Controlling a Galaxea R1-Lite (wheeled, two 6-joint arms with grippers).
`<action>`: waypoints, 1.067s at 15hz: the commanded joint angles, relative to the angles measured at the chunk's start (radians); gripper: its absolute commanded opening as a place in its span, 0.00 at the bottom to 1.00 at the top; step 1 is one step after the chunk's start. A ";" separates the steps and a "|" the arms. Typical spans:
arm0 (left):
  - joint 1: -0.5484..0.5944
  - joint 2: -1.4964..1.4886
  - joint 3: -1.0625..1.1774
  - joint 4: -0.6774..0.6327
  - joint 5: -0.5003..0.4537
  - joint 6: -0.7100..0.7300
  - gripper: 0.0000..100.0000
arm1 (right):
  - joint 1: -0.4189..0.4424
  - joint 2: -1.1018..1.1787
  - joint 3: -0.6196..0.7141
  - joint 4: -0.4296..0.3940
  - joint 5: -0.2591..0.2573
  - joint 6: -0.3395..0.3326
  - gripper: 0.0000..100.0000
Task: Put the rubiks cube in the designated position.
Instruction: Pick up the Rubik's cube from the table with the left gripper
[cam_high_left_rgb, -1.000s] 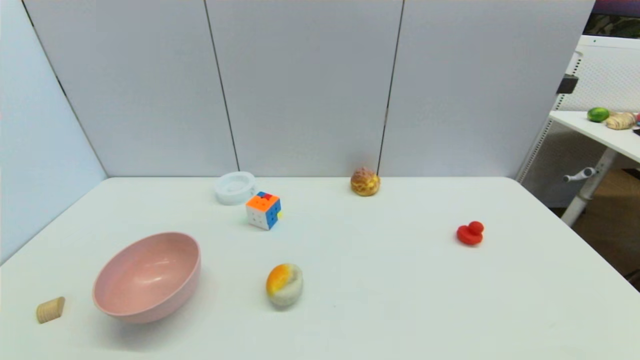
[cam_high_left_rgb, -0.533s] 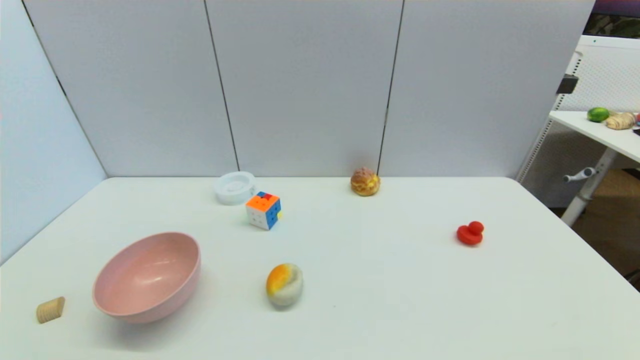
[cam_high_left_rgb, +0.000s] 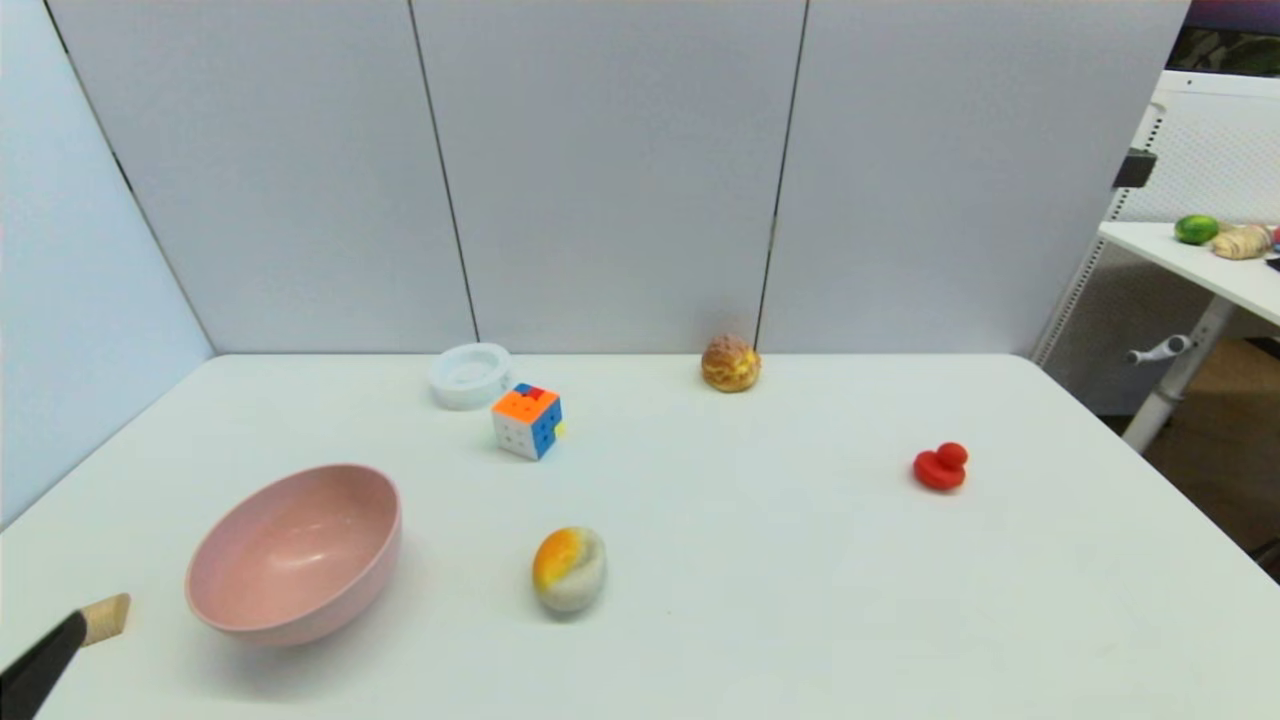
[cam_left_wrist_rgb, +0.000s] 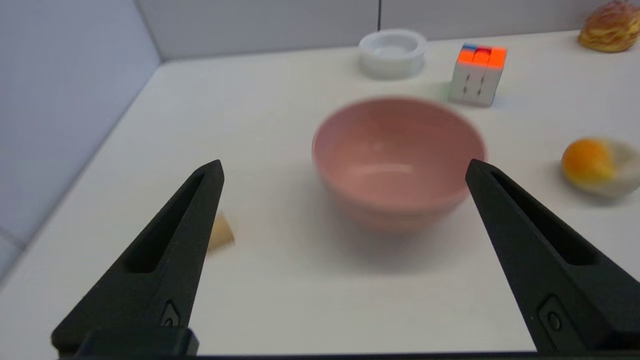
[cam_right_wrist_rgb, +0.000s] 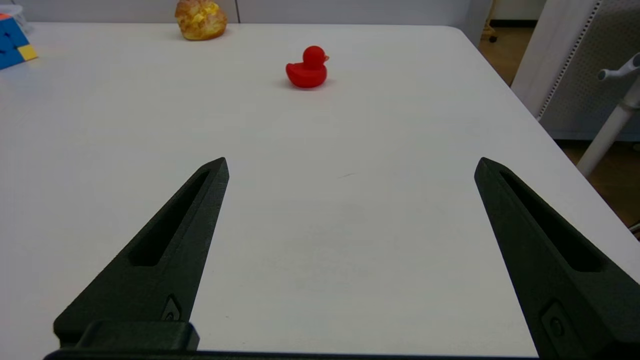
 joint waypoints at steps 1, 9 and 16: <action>-0.137 0.680 -0.552 -0.006 -0.096 0.075 1.00 | 0.000 0.001 0.000 -0.001 0.000 0.000 1.00; -0.324 1.131 -0.938 0.247 -0.123 0.111 1.00 | 0.000 0.001 0.000 -0.001 0.000 0.000 1.00; -0.349 1.437 -1.066 0.371 -0.116 0.101 1.00 | 0.000 0.001 0.000 -0.001 0.000 0.000 1.00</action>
